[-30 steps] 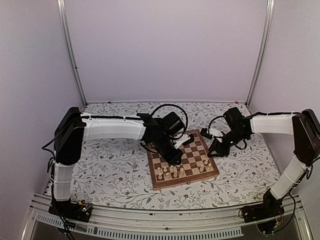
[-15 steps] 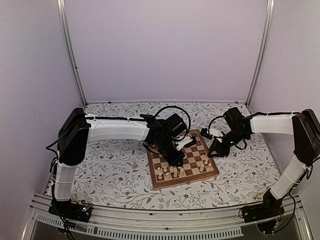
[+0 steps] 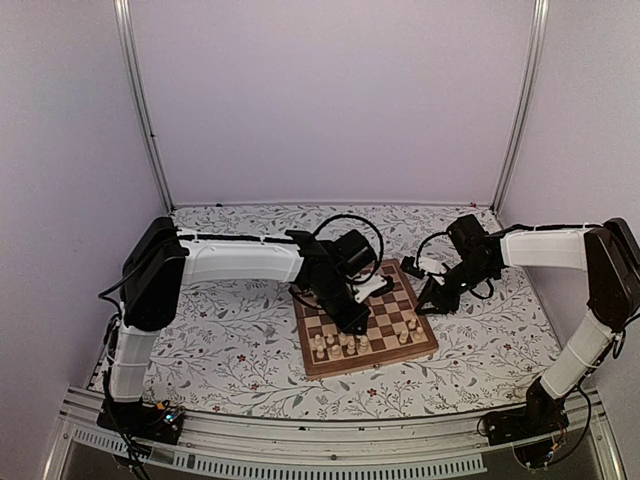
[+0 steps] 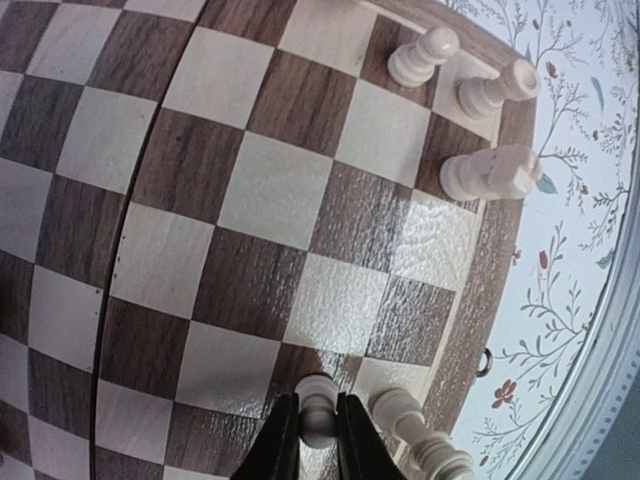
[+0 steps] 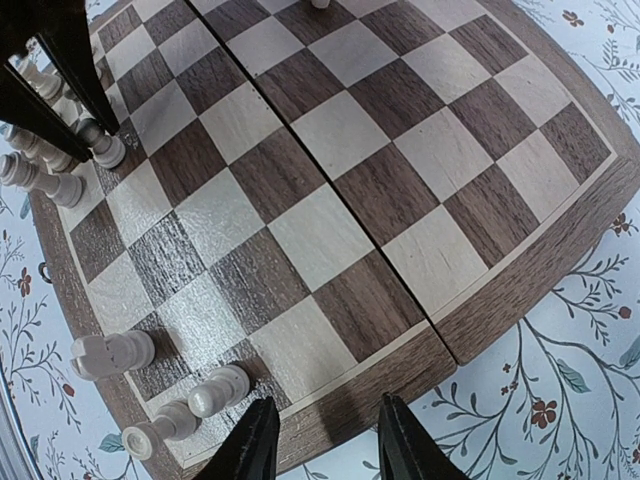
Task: Set up the chess pieces on the board
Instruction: Place the chess piece on the chessboard, then pick up the chess piece from the chessboard.
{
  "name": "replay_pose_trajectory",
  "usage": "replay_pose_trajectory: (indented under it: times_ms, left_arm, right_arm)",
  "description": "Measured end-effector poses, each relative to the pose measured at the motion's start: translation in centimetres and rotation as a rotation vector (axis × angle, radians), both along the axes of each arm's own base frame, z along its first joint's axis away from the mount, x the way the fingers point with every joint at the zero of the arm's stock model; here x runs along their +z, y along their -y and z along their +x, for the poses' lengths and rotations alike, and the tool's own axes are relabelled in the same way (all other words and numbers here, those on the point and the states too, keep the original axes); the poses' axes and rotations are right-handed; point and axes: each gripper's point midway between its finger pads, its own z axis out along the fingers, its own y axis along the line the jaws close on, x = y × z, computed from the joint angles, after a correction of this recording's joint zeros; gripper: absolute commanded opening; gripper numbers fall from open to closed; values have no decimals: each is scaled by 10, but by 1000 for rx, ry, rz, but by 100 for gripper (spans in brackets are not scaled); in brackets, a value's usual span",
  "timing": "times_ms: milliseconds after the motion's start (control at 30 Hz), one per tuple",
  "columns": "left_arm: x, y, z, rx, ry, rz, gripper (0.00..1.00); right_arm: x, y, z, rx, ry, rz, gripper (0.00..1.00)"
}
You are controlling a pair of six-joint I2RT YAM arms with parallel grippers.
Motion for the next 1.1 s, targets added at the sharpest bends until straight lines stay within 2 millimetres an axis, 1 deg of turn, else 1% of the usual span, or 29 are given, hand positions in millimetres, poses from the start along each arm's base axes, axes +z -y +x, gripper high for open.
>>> replay_pose_trajectory:
  times_ms: [100,267,367,500,600,700,767,833,867,900,933,967,1033,1100]
  left_arm:
    - [-1,0,0,-5,1,5,27]
    - [-2,-2,-1,-6,-2,15,30]
    - [2,-2,0,-5,6,18,34]
    - [17,-4,7,-4,64,18,39]
    - [39,-9,17,10,134,9,39]
    - [69,-16,31,37,211,-15,39]
    - [83,-25,43,66,250,-20,39]
    - [89,-37,60,101,279,-13,40]
    - [91,-45,71,123,291,-7,39]
    - [91,-54,83,149,301,3,40]
    - [90,-64,96,177,303,9,39]
    - [87,-73,105,201,300,11,40]
    - [78,-93,125,266,274,3,40]
    - [67,-109,139,319,253,-10,40]
  right_arm:
    - [0,0,0,0,-1,-1,37]
    - [-1,0,-1,0,-3,-1,37]
    - [-1,0,-1,0,-4,-1,37]
    - [0,0,0,0,-3,0,37]
    - [1,0,1,0,0,1,37]
    - [6,-2,5,-1,11,6,37]
    - [11,-4,8,-2,24,11,38]
    - [21,-6,14,-5,45,21,38]
    - [29,-7,17,-4,61,28,38]
    - [44,-10,24,-3,92,42,38]
    - [49,-12,27,-3,103,48,38]
    - [58,-14,31,-1,118,60,38]
    - [80,-24,42,9,152,106,38]
    - [98,-36,50,23,172,150,38]
